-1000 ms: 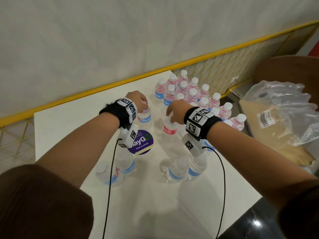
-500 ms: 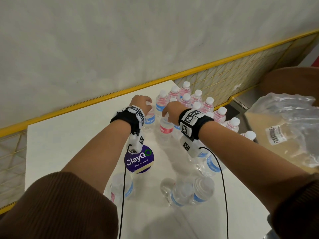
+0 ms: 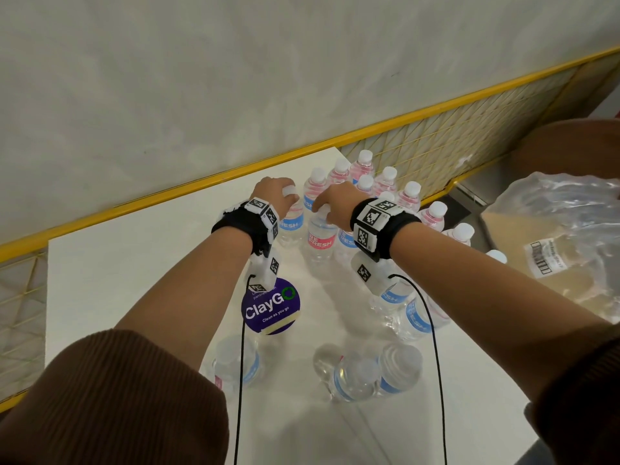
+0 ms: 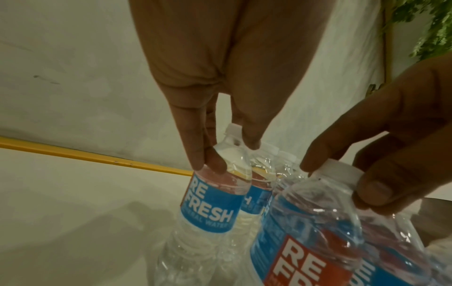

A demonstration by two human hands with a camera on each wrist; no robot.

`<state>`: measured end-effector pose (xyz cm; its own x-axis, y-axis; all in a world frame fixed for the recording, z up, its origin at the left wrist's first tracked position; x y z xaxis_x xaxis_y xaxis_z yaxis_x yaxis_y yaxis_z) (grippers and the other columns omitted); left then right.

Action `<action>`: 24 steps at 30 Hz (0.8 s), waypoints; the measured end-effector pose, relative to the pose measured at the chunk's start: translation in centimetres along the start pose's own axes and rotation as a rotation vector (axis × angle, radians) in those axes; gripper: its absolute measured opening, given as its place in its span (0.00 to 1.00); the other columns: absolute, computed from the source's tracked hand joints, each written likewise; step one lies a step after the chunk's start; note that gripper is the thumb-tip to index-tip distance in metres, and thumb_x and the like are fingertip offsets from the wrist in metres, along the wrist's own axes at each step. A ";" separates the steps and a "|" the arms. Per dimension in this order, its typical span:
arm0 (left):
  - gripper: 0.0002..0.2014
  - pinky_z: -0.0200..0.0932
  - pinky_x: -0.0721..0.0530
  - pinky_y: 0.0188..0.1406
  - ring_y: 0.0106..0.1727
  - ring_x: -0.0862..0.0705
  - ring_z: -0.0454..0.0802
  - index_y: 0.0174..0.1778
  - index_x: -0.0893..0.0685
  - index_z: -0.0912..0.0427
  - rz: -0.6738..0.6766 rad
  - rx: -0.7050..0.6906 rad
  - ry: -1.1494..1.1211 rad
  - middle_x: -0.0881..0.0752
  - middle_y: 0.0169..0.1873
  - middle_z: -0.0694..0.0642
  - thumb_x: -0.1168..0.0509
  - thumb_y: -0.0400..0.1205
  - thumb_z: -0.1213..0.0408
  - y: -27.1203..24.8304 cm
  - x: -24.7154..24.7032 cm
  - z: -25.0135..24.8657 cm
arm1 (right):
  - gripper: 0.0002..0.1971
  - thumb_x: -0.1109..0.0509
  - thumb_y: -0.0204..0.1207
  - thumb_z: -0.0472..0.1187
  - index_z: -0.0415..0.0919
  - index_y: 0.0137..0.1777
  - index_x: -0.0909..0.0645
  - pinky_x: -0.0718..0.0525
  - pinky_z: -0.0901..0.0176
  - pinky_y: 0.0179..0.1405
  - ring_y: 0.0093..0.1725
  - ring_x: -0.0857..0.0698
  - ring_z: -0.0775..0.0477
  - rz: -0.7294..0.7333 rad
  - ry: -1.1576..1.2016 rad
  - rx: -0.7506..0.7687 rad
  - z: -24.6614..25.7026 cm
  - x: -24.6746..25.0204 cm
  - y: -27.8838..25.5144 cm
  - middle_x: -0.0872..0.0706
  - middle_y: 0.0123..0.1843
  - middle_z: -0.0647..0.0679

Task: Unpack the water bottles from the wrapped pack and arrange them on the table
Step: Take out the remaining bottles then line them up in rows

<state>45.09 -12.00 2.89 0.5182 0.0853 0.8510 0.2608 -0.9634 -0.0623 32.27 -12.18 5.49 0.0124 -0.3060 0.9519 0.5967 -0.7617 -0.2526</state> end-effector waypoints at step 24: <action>0.31 0.49 0.26 0.69 0.73 0.26 0.62 0.79 0.33 0.46 0.086 -0.077 0.071 0.25 0.74 0.61 0.43 0.80 0.74 -0.5 -0.9 0.5 | 0.22 0.29 0.76 0.48 0.34 0.65 0.21 0.20 0.52 0.60 0.63 0.19 0.39 0.003 -0.025 -0.075 -0.1 -0.5 1.3 0.17 0.63 0.38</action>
<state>44.87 -11.47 1.86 0.4762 -0.0143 0.8792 0.1530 -0.9833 -0.0989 32.96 -13.10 4.69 0.0344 -0.2945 0.9550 0.5351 -0.8016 -0.2665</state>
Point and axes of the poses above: each hand's wrist, its own y-axis towards the middle knuckle, its own x-axis out of the back of the hand, z = x × y, the point moved 8 cm from there along y, towards the middle knuckle
